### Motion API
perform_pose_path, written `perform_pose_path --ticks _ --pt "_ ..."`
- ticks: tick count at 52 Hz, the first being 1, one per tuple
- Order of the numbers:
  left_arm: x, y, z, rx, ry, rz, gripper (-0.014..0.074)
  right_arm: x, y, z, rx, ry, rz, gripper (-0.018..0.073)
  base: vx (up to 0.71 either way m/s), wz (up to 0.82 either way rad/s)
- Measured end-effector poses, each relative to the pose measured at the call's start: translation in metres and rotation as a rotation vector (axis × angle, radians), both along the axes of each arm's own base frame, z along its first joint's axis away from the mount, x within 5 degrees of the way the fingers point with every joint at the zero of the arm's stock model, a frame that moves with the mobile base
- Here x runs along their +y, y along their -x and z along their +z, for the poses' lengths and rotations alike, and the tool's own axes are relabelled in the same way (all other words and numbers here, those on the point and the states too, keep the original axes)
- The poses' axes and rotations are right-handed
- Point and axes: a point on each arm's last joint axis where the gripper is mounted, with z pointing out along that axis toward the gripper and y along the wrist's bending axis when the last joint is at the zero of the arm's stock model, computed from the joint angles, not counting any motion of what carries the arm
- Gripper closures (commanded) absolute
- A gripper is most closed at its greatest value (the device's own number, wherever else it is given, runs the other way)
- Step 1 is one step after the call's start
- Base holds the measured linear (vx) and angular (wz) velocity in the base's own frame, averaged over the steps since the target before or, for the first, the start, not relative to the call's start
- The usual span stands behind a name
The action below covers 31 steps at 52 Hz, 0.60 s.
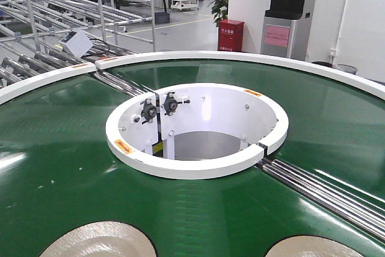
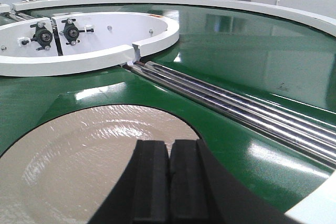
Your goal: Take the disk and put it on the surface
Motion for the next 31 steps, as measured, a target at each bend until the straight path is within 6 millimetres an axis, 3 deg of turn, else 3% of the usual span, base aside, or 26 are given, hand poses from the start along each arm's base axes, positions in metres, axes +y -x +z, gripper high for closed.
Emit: perform_pose_path --ticks 31 --pt "0.0000 0.0000 0.0000 0.000 0.000 0.000 0.0598 0.0000 0.0000 0.0000 0.000 0.000 0.000 0.0568 0.00 0.00"
